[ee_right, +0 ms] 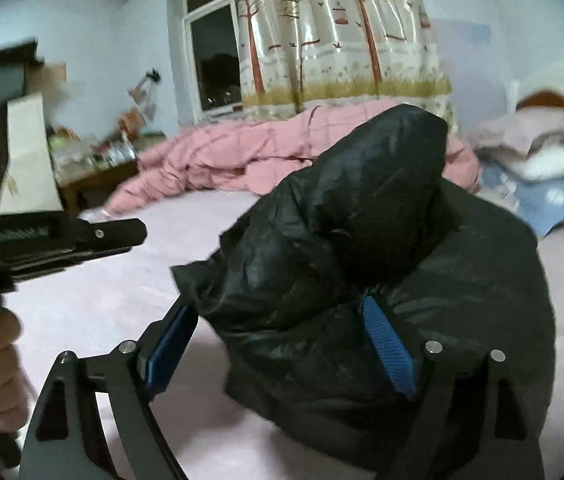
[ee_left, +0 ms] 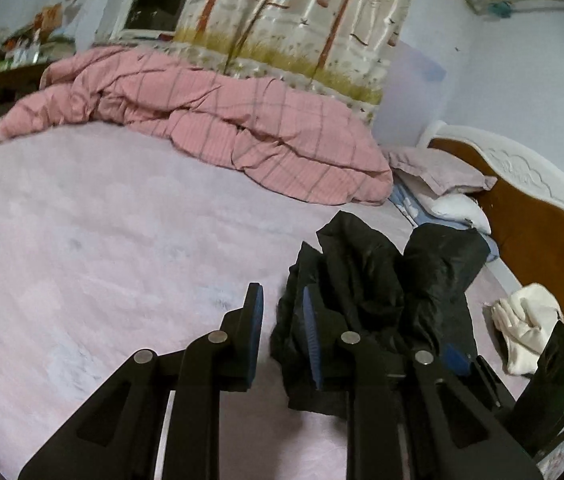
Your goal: Fold large clothes
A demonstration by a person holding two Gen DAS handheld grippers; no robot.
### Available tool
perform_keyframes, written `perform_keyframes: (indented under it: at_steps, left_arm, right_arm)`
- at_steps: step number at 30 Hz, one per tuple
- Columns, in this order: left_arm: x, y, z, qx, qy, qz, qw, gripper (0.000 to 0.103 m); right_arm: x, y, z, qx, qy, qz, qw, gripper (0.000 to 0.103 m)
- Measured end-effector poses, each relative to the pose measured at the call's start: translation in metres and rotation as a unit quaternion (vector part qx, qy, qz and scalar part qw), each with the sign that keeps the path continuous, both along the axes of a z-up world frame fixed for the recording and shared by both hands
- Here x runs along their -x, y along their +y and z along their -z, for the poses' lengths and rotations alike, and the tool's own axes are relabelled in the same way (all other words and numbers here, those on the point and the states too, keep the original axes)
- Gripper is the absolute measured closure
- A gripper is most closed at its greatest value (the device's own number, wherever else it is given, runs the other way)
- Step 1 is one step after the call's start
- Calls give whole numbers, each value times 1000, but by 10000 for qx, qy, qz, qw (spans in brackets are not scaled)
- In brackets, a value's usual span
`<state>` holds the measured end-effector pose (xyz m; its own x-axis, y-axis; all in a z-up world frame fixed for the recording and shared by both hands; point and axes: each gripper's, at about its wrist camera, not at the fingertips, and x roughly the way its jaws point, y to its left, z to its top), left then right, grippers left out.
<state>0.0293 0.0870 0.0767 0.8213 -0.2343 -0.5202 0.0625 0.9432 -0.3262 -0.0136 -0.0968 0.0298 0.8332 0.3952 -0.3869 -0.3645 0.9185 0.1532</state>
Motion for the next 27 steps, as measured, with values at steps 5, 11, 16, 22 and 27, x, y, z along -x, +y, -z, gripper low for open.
perform_keyframes:
  at_steps: [5, 11, 16, 22, 27]
  left_arm:
    - [1, -17, -37, -320, -278, 358, 9985, 74]
    - [-15, -68, -63, -577, -448, 1034, 9920, 43]
    - [-56, -119, -71, -652, -277, 1502, 9861, 43]
    - [-124, -156, -49, -1306, 420, 1182, 9835, 47]
    - [-145, -127, 3, -1393, 853, 530, 9851, 72]
  right_arm:
    - [22, -26, -13, -563, -81, -124, 9983, 18]
    - [64, -45, -39, -342, -596, -62, 9976, 17]
    - [68, -83, -48, -108, -744, 819, 9938, 17]
    - [49, -124, -40, -191, -405, 1527, 9873, 38]
    - [28, -132, -19, -541, 141, 1080, 9926, 94]
